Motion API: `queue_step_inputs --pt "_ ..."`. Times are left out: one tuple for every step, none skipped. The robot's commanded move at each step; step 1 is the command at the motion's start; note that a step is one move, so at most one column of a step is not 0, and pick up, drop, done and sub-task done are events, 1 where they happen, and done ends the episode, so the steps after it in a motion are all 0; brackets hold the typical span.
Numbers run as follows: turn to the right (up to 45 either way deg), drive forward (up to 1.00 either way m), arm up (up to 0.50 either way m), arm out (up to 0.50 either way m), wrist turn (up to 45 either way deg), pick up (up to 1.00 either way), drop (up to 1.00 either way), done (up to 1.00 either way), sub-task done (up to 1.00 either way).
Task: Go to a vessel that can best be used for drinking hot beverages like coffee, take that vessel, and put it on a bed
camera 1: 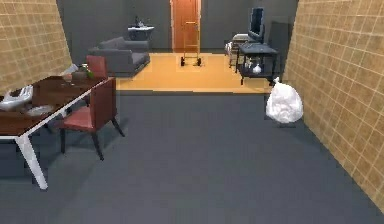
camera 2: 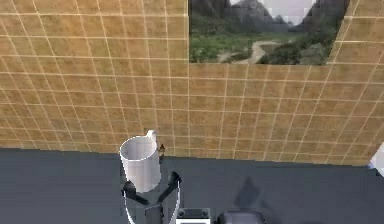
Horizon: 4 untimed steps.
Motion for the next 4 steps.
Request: queue_step_inputs --pt "0.0 0.4 0.0 0.0 0.0 0.0 0.0 0.0 0.0" --pt "-45.0 0.0 0.0 0.0 0.0 0.0 0.0 0.0 0.0" --pt "-9.0 0.0 0.0 0.0 0.0 0.0 0.0 0.0 0.0" --pt "0.0 1.0 0.0 0.0 0.0 0.0 0.0 0.0 0.0"
